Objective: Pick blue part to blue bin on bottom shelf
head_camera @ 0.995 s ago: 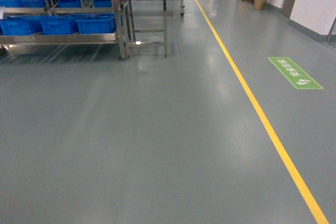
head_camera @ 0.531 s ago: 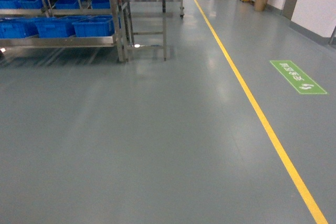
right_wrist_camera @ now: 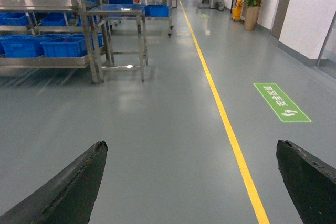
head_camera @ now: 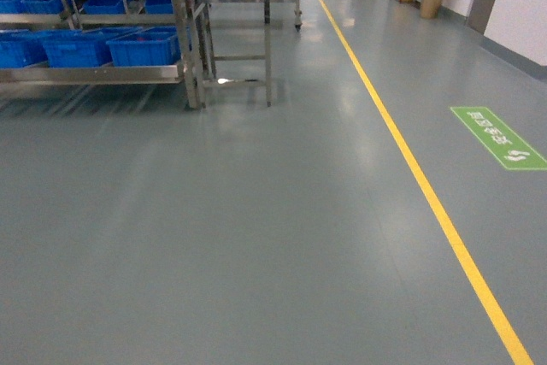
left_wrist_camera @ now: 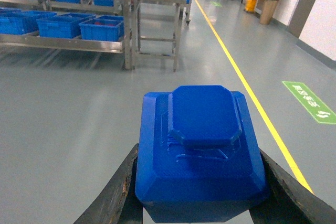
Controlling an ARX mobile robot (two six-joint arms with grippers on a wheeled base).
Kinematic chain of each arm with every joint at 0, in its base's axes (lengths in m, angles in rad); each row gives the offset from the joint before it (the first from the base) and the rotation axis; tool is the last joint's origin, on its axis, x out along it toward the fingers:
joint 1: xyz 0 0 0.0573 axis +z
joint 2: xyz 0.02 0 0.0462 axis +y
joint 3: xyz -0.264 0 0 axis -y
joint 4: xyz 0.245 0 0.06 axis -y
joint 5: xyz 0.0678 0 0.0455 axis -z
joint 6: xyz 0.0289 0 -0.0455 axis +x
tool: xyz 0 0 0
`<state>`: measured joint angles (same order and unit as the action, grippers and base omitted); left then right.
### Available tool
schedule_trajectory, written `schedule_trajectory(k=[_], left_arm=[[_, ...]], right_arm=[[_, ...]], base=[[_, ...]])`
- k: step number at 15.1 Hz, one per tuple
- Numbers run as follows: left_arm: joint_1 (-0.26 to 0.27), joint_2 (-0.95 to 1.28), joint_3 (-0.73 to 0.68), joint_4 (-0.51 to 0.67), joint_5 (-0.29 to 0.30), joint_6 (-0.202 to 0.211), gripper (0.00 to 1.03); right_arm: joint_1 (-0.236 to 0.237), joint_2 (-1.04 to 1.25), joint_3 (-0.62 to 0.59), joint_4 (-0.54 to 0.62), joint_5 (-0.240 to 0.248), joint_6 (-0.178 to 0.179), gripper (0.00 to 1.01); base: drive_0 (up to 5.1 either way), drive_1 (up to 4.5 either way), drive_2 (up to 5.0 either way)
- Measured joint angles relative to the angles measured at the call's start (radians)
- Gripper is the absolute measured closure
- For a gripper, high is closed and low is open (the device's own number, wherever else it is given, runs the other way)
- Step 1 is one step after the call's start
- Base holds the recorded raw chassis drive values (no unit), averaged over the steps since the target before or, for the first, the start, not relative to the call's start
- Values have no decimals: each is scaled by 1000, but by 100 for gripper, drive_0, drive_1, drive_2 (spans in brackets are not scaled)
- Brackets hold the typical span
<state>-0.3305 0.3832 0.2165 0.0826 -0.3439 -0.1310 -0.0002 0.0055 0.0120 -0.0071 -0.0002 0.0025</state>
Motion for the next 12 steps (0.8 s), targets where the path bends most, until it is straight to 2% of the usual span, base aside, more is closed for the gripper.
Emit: schedule_trajectory(k=[12], left_arm=[[0, 1, 0, -1, 0, 0, 59]], right_arm=[[0, 0, 0, 0, 0, 0, 3]], base=[[-6, 409, -421]])
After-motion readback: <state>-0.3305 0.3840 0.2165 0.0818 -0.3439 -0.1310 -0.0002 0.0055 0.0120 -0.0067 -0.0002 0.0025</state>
